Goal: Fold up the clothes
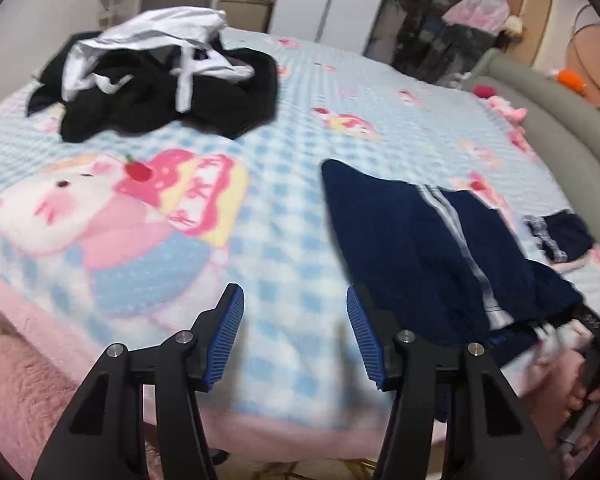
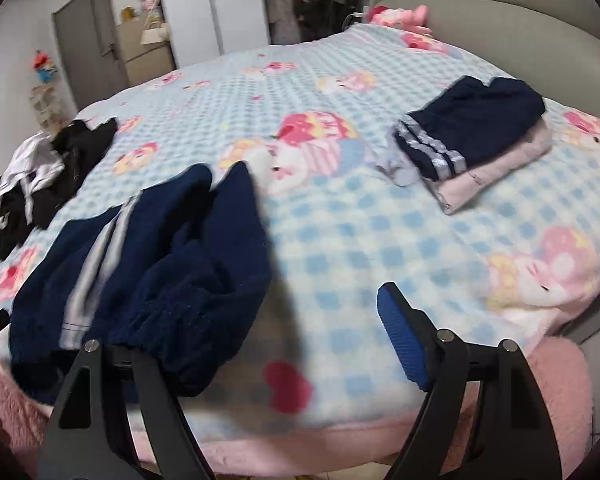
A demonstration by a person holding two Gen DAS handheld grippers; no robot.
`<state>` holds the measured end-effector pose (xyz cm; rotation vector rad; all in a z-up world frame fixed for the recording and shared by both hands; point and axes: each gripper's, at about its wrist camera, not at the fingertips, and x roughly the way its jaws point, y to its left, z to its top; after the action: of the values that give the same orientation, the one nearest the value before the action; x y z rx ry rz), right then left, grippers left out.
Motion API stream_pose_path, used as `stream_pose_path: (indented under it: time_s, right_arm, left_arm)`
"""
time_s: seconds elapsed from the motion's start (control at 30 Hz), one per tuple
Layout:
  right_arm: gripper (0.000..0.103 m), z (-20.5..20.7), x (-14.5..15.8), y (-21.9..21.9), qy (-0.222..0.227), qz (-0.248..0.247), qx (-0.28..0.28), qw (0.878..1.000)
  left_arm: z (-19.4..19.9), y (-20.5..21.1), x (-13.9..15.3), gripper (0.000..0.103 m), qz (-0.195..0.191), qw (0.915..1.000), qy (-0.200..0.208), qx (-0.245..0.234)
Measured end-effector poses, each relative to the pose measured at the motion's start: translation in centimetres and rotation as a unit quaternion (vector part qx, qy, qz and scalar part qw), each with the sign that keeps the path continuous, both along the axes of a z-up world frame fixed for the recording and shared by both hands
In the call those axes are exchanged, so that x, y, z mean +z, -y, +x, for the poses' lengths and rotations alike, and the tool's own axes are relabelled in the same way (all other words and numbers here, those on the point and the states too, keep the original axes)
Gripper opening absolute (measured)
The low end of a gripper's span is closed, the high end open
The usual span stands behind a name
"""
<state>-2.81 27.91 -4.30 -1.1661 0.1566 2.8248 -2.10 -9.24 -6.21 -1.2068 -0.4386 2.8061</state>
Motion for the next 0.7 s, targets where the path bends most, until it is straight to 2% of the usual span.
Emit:
stream_pose_path:
  time_s: [0.07, 0.17, 0.23, 0.27, 0.33, 0.4, 0.5, 0.53, 0.57, 0.6, 0.63, 0.67, 0.7]
  right_arm:
    - [0.08, 0.7, 1.1, 0.9, -0.022, 0.017, 0.032, 0.999]
    - [0.084, 1.2, 2.4, 3.3, -0.049, 0.047, 0.08, 0.994]
    - [0.09, 1.4, 2.7, 4.8, -0.06, 0.055, 0.106, 0.991]
    - [0.09, 1.4, 2.8, 5.3, -0.064, 0.057, 0.117, 0.989]
    - [0.09, 1.1, 2.1, 4.7, -0.045, 0.035, 0.113, 0.992]
    - [0.089, 0.7, 1.4, 4.2, -0.026, 0.013, 0.109, 0.994]
    - [0.089, 0.6, 0.4, 4.0, -0.001, -0.018, 0.117, 0.993]
    - [0.09, 0.6, 0.1, 4.0, 0.006, -0.027, 0.122, 0.992]
    - [0.09, 0.6, -0.2, 4.1, 0.014, -0.037, 0.127, 0.991]
    - [0.09, 0.5, -0.5, 4.1, 0.022, -0.046, 0.131, 0.99]
    - [0.089, 0.5, -0.8, 4.2, 0.029, -0.056, 0.136, 0.989]
    - [0.089, 0.5, -1.1, 4.2, 0.037, -0.066, 0.14, 0.987]
    - [0.089, 0.5, -1.4, 4.3, 0.045, -0.075, 0.145, 0.986]
  left_arm:
    - [0.6, -0.6, 0.9, 0.055, 0.028, 0.9987, -0.028, -0.033]
    - [0.9, -3.8, 2.4, 0.057, 0.016, 0.9917, -0.063, -0.111]
    - [0.8, -6.8, 2.8, 0.057, -0.002, 0.9823, -0.071, -0.173]
    - [0.7, -8.0, 2.8, 0.057, -0.012, 0.9782, -0.069, -0.195]
    - [-0.2, -11.5, 2.0, 0.062, -0.055, 0.9661, -0.046, -0.248]
    - [-1.4, -14.6, 0.2, 0.062, -0.109, 0.9496, -0.012, -0.293]
    - [-2.2, -17.7, -2.6, 0.061, -0.206, 0.9271, 0.016, -0.313]
    - [-2.3, -18.3, -3.2, 0.058, -0.232, 0.9224, 0.015, -0.309]
    - [-2.4, -18.3, -3.3, 0.041, -0.236, 0.9242, 0.012, -0.3]
    - [-2.7, -17.8, -3.0, 0.03, -0.225, 0.9317, 0.011, -0.285]
    - [-2.9, -17.2, -2.7, 0.024, -0.213, 0.9389, 0.01, -0.27]
    - [-3.1, -16.6, -2.2, 0.01, -0.199, 0.9467, 0.007, -0.253]
    - [-3.3, -15.4, -1.3, 0.007, -0.176, 0.957, -0.002, -0.231]
